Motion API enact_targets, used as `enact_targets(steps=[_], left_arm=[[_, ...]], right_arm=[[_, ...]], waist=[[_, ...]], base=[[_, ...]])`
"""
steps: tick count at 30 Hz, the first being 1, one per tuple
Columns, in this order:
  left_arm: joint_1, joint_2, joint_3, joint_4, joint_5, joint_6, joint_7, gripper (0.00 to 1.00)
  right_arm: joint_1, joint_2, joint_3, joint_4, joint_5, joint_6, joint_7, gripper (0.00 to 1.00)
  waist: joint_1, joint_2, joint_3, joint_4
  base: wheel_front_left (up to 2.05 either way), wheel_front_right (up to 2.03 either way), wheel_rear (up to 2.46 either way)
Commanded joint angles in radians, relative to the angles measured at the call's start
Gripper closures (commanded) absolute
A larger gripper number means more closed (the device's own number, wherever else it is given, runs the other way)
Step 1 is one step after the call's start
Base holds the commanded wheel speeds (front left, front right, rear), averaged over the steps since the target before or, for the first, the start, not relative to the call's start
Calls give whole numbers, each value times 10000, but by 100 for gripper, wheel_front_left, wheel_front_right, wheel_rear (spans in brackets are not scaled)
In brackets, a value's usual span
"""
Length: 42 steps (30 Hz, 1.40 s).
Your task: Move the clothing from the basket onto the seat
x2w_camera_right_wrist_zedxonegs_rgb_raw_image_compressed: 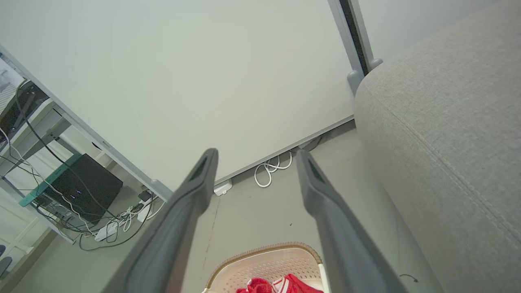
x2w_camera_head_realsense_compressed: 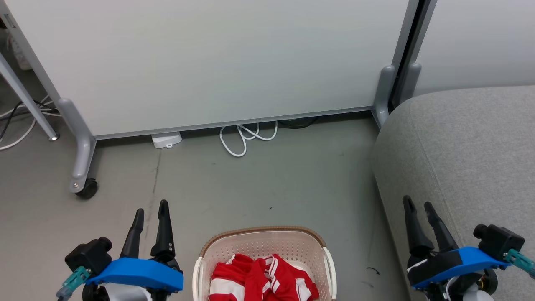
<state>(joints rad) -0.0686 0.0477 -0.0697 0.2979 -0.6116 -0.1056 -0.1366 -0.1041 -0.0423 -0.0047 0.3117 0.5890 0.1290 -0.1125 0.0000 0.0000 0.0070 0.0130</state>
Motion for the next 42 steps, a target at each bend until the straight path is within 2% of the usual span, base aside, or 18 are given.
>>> enact_targets(steps=[1,20,42], left_arm=[[-246,64,-32,-46,254,-23,-100,0],[-406,71,-270,576,1945,-79,-553,0],[-552,39,-421,878,3076,-71,-1019,0]], right_arm=[[-245,-77,26,-99,-253,17,-79,0],[-270,-91,41,-11,-2235,21,-353,0],[-314,-104,97,79,-3954,25,-597,0]], waist=[[0,0,6,3],[0,0,31,61],[0,0,82,92]], base=[[0,0,0],[0,0,0],[0,0,0]])
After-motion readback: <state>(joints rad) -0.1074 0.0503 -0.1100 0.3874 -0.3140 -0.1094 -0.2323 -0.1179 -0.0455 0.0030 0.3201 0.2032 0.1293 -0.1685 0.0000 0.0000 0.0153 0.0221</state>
